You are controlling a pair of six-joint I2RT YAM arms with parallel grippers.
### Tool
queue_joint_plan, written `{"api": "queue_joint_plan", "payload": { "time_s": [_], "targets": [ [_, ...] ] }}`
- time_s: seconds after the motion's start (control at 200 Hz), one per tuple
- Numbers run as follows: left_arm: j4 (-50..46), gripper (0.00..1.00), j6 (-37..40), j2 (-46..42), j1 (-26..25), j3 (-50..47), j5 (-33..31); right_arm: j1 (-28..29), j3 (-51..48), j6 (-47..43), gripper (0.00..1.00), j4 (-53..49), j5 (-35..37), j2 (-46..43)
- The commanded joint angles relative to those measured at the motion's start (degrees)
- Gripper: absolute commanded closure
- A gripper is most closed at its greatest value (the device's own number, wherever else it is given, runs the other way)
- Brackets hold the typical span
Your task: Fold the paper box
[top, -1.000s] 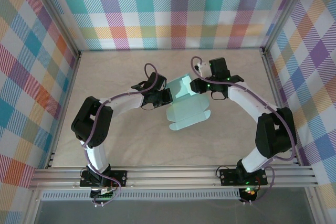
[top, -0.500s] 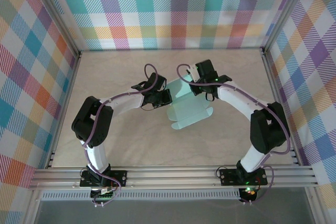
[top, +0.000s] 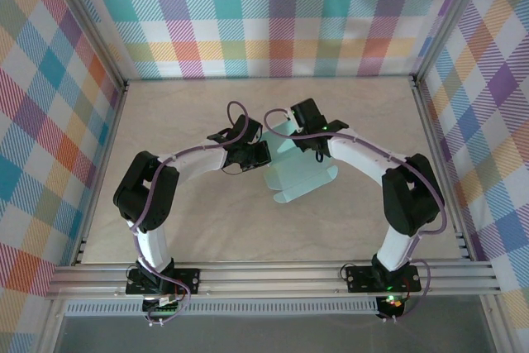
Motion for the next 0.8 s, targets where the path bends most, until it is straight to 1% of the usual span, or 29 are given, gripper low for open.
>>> {"api": "queue_joint_plan", "payload": {
  "time_s": [0.0, 0.115, 0.23, 0.385, 0.445, 0.495, 0.545, 0.645, 0.795],
  "targets": [
    [4.79, 1.00, 0.93, -0.61, -0.54, 1.82, 3.06, 1.41, 1.67, -1.42, 0.85, -0.60, 0.88, 1.51],
    [4.80, 1.00, 0.95, -0.51, -0.59, 1.96, 3.14, 2.02, 2.16, -2.41, 0.86, -0.49, 3.31, 2.23],
    [4.84, 1.00, 0.91, -0.34, -0.61, 2.18, 3.33, 2.69, 2.56, -3.89, 0.83, -0.40, 5.88, 3.61],
    [4.88, 1.00, 0.95, -0.29, -0.59, 2.18, 3.33, 3.33, 2.97, -4.99, 0.83, 0.41, 7.52, 4.88],
    [4.80, 1.00, 0.92, -0.33, -0.59, 2.18, 3.24, 3.44, 3.17, -5.31, 0.88, 0.52, 7.88, 5.07],
    [4.79, 1.00, 0.91, -0.25, -0.59, 2.23, 3.25, 3.59, 3.33, -5.71, 0.90, 0.46, 8.34, 5.32],
    [4.92, 1.00, 0.88, -0.22, -0.65, 2.19, 3.33, 3.78, 3.43, -6.28, 0.88, 0.54, 9.07, 5.61],
    [4.88, 1.00, 0.90, -0.16, -0.63, 2.22, 3.41, 3.80, 3.20, -6.47, 0.79, 1.00, 9.54, 6.02],
    [4.88, 1.00, 0.92, -0.42, -0.59, 1.92, 3.33, 3.87, 3.08, -6.71, 0.79, 1.33, 9.78, 6.25]
  ]
}}
